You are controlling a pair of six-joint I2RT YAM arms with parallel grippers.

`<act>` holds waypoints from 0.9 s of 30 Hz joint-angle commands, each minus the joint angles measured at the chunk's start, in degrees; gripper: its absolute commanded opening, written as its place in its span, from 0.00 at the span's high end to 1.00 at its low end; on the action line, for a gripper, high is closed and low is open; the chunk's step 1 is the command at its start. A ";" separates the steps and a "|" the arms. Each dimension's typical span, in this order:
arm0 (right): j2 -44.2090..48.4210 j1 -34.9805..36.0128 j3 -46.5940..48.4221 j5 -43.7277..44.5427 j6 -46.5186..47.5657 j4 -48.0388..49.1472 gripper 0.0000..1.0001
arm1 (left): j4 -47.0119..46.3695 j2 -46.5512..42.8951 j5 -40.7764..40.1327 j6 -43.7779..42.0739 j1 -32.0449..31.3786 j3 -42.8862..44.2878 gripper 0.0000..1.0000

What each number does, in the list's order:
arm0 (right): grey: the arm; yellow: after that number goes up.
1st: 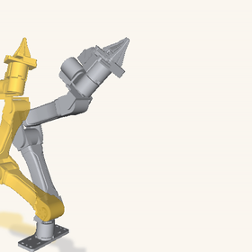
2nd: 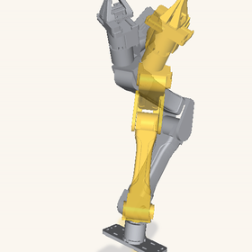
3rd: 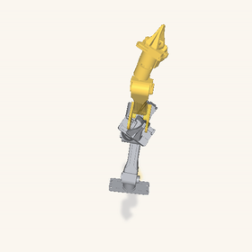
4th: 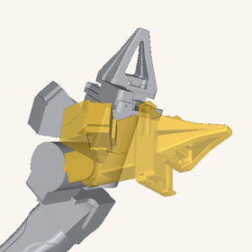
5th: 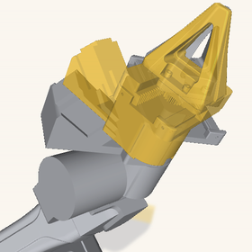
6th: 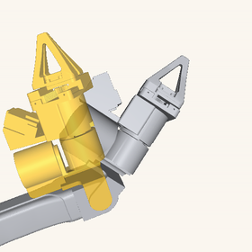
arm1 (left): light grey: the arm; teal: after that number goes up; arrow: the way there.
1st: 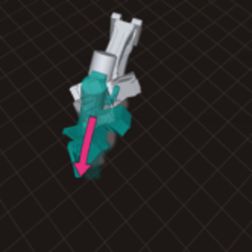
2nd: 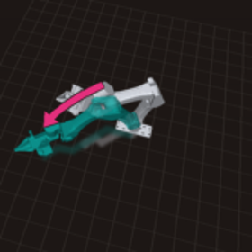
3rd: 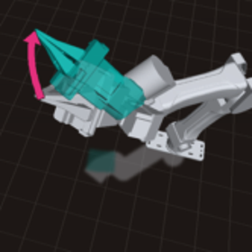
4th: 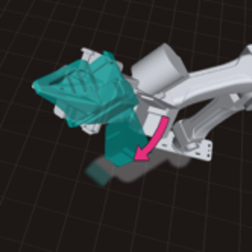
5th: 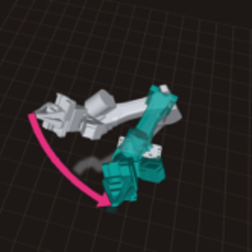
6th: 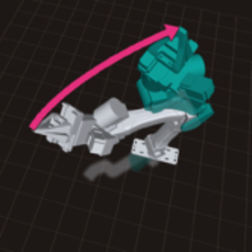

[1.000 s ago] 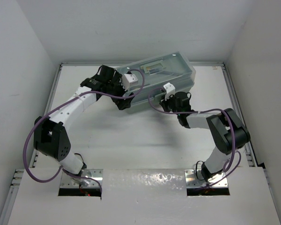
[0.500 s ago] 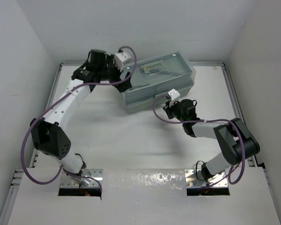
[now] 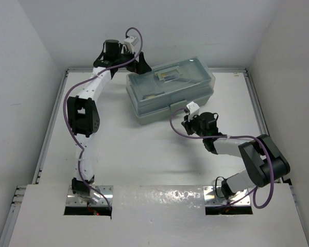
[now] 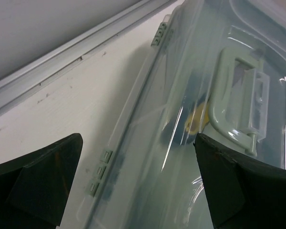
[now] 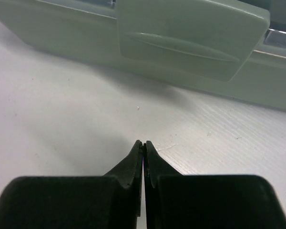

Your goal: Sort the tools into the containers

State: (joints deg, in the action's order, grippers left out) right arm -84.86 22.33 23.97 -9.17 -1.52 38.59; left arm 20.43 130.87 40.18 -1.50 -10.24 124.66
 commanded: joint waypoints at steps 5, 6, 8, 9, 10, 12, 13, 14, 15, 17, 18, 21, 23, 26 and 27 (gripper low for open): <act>1.27 0.09 3.02 -0.76 1.08 -0.53 1.00 | 0.23 -2.11 2.18 -2.46 -1.98 -2.92 0.00; 1.45 0.09 2.84 -0.33 1.08 -0.44 1.00 | 0.23 -2.11 2.09 -2.46 -1.98 -3.28 0.01; 1.89 0.09 2.31 0.29 0.99 -0.53 1.00 | 0.05 -1.85 0.69 -2.37 -1.98 -3.99 0.01; 2.15 0.09 2.14 0.73 0.64 -0.79 1.00 | 0.05 -1.67 0.42 -2.20 -1.98 -3.99 0.01; 2.76 0.09 1.53 0.91 0.55 -0.80 1.00 | 0.14 -1.32 0.16 -2.19 -1.98 -3.99 0.02; 3.56 0.09 0.39 1.43 -0.06 -0.88 1.00 | 0.32 -1.14 -0.28 -2.02 -1.89 -3.99 0.02; 4.60 0.09 0.03 1.61 -0.32 -0.88 1.00 | 0.23 -0.97 -0.28 -2.19 -1.98 -4.07 0.02; 5.22 0.09 -0.32 1.87 -0.50 -1.06 1.00 | 0.32 -0.79 -0.37 -2.19 -1.98 -4.16 0.02; 5.84 0.09 -0.93 2.31 -0.94 -1.06 1.00 | 0.32 -0.70 -0.54 -2.11 -1.98 -4.16 0.02; 6.72 0.09 -1.03 2.58 -1.20 -1.06 1.00 | 0.32 -0.27 -0.63 -2.02 -1.98 -4.16 0.03; 6.46 0.09 -0.24 2.49 -1.12 -0.71 1.00 | 0.49 -0.18 -0.63 -2.02 -1.98 -3.99 0.03; -0.45 0.09 7.97 3.37 -1.46 0.78 1.00 | 1.19 0.17 -0.90 -2.02 -2.06 -4.16 0.04; -11.56 0.00 18.15 1.71 -4.79 4.45 1.00 | 1.72 0.18 -1.33 -2.11 -2.41 -4.08 0.05; -20.94 0.09 26.55 -0.41 -9.01 5.63 1.00 | 2.43 0.18 -2.30 -3.33 -3.47 -4.34 0.06; -21.74 0.09 26.14 -0.32 -9.55 6.84 1.00 | 2.60 0.09 -2.30 -3.42 -3.73 -5.12 0.07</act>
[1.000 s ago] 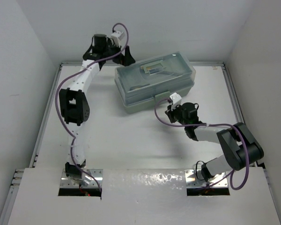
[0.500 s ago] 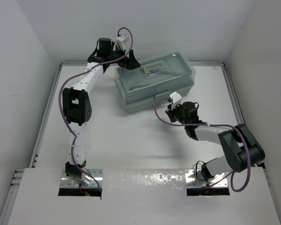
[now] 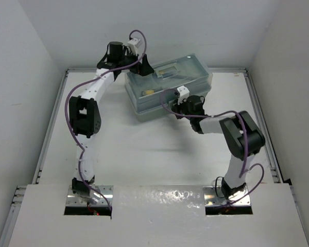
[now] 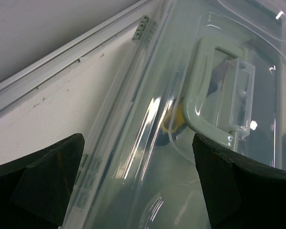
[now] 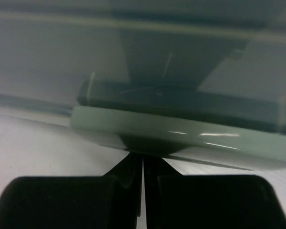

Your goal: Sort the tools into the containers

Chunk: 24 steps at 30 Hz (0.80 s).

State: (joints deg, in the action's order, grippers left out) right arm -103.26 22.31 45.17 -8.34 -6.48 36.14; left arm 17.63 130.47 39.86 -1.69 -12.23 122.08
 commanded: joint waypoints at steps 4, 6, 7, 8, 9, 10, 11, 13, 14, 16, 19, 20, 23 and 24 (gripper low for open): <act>5.24 0.19 -9.46 1.74 -2.76 20.36 1.00 | 5.40 0.22 -0.75 -4.45 -2.10 -3.96 0.07; 10.50 0.19 -14.03 3.07 -0.12 19.15 1.00 | 5.75 0.22 -0.92 -4.98 -2.10 -3.78 0.07; 12.10 0.28 -14.75 2.54 0.50 16.53 1.00 | 5.84 0.04 -1.09 -5.16 -2.10 -3.78 0.07; 13.69 0.28 -16.06 1.58 1.11 15.03 1.00 | 6.10 0.04 -1.27 -5.34 -2.01 -3.78 0.07; 17.18 0.37 -16.77 1.14 1.03 13.27 1.00 | 6.19 -0.39 -1.36 -5.42 -2.01 -3.87 0.07; 18.96 0.46 -17.56 0.96 1.03 11.78 1.00 | 6.28 -0.74 -1.53 -5.60 -2.01 -4.04 0.07; 20.72 0.55 -19.48 0.78 0.77 9.24 1.00 | 6.45 -1.53 -1.54 -5.69 -1.92 -4.39 0.07; 25.54 0.55 -21.08 0.34 1.12 3.37 1.00 | 6.72 -2.24 -2.41 -6.39 -1.92 -4.40 0.07; 26.87 0.55 -21.26 0.34 1.21 0.19 1.00 | 7.24 -2.94 -3.11 -6.57 -1.92 -4.14 0.06; 30.38 0.55 -20.82 1.39 1.21 -7.62 1.00 | 8.03 -3.56 -5.05 -7.01 -1.92 -3.26 0.06; 35.47 0.46 -22.75 4.20 -1.51 -16.79 0.94 | 9.53 -5.05 -7.24 -7.36 -1.92 -1.59 0.06; 36.89 0.37 -24.76 5.16 -1.87 -17.33 0.91 | 9.79 -6.36 -7.60 -7.36 -1.83 -1.41 0.06; 42.52 0.20 -26.97 11.49 -3.18 -22.50 0.79 | 10.67 -9.96 -8.65 -7.62 -1.57 -1.58 0.04; 43.84 0.20 -27.32 13.07 -3.54 -24.08 0.75 | 10.93 -10.93 -9.96 -7.71 -1.48 -1.50 0.04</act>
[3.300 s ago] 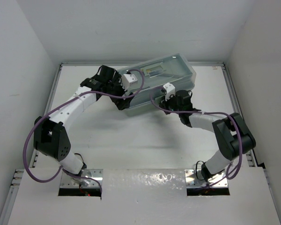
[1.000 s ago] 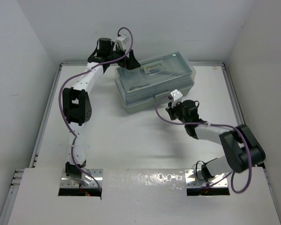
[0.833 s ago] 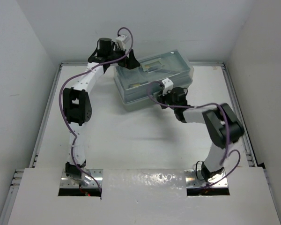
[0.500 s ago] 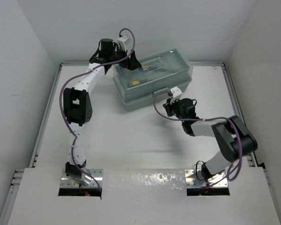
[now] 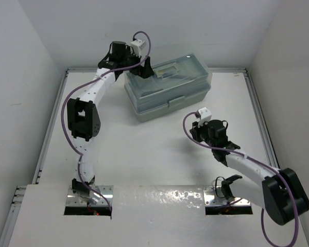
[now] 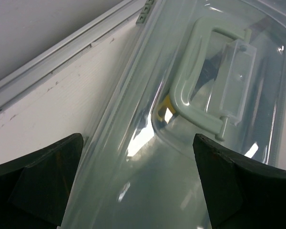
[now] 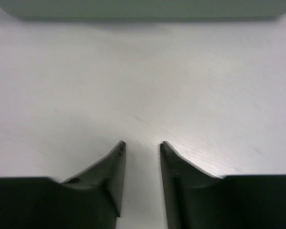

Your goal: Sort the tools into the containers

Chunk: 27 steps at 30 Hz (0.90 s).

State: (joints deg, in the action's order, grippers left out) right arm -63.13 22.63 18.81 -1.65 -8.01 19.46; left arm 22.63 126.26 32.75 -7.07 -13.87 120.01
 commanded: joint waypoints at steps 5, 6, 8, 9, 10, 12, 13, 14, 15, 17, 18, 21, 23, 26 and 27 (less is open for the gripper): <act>11.53 -2.59 -2.11 12.98 -5.52 -17.25 0.34 | 8.13 -15.57 -6.91 -2.86 2.70 -1.70 0.03; 12.24 -3.29 -2.02 13.51 -6.13 -18.75 0.31 | 8.22 -17.08 -6.83 -2.95 4.36 -2.75 0.02; 13.29 -5.66 -2.20 13.95 -7.72 -22.44 0.15 | 8.13 -22.07 -6.39 -3.04 6.30 -6.96 0.02; 14.17 -6.54 -2.46 13.69 -8.07 -23.23 0.10 | 8.22 -23.76 -5.69 -3.65 8.31 -8.63 0.02; 14.53 -8.20 -2.72 13.87 -9.03 -24.64 0.01 | 8.39 -27.08 -5.60 -4.09 9.38 -12.22 0.01; 15.32 -9.97 -2.72 14.22 -9.30 -26.22 0.01 | 8.57 -30.53 -6.20 -6.19 12.27 -16.36 0.01; 15.67 -10.06 -2.64 15.00 -9.30 -27.62 0.01 | 8.13 -33.94 -6.82 -6.90 12.98 -21.52 0.01; 16.11 -10.06 -2.72 16.05 -9.30 -28.25 0.01 | 7.52 -35.80 -7.52 -8.38 13.69 -24.53 0.01; 17.50 -10.15 -2.81 17.46 -9.22 -28.77 0.01 | 6.90 -37.56 -9.88 -9.09 13.87 -27.51 0.01; 19.44 -10.07 -3.77 19.83 -8.69 -29.57 0.01 | 4.71 -42.47 -12.70 -10.94 15.54 -37.00 0.00; 20.67 -10.06 -4.21 22.54 -8.51 -29.75 0.01 | 4.01 -43.89 -15.15 -11.12 15.89 -39.91 0.00; 25.68 -10.07 -5.89 27.47 -8.16 -30.62 0.01 | 1.02 -48.03 -18.76 -10.07 15.98 -52.81 0.00; 29.46 -10.06 -7.55 28.62 -8.95 -29.84 0.01 | -1.26 -49.79 -21.05 -7.89 15.98 -57.05 0.00; 33.32 -10.06 -9.93 29.42 -10.36 -26.85 0.01 | -8.72 -51.37 -25.87 -4.11 15.89 -65.05 0.00; 34.12 -10.15 -10.28 29.68 -10.62 -26.32 0.01 | -10.75 -51.63 -27.12 -3.40 15.98 -69.16 0.00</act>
State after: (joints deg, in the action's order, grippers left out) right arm -31.59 12.60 9.78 24.27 -16.75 -10.00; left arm 21.82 78.26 12.08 -14.11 2.02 55.66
